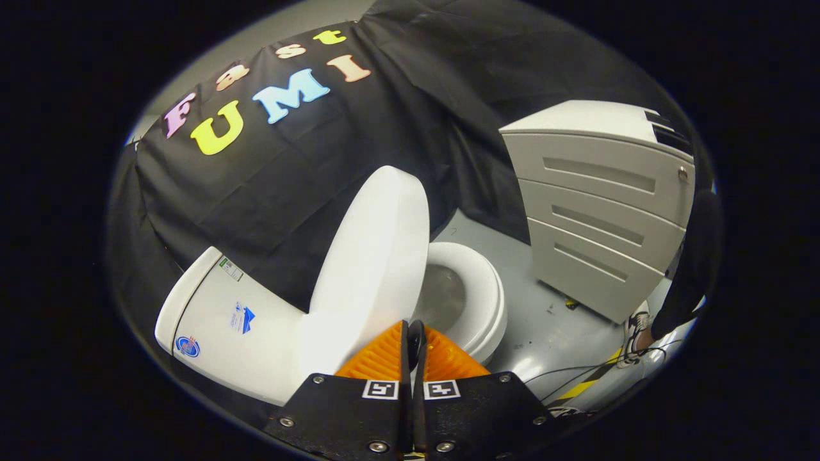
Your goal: Open the toilet lid.
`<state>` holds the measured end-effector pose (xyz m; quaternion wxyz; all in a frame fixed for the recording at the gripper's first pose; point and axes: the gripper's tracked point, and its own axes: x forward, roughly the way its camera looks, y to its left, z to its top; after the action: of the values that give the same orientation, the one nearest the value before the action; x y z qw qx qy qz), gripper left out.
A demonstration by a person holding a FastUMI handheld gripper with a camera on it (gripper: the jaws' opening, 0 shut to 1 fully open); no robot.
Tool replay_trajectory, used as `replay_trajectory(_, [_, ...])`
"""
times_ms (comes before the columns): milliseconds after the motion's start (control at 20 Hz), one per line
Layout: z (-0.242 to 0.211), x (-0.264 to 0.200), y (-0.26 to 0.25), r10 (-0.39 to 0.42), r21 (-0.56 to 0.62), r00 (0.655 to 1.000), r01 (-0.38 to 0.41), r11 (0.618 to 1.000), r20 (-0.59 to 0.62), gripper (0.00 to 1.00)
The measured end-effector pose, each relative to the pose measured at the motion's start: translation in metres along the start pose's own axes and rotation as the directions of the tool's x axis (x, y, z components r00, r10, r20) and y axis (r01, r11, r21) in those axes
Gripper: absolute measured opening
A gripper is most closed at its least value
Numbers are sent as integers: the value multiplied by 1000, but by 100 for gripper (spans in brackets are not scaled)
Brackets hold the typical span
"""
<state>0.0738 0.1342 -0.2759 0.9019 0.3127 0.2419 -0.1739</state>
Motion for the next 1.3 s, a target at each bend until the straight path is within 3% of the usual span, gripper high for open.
replay_trajectory(850, [15, -32, 57, -60, -142, 988, 81, 986, 143, 0])
replay_trajectory(1300, [19, -52, 95, -32, -270, 984, 78, 960, 173, 0])
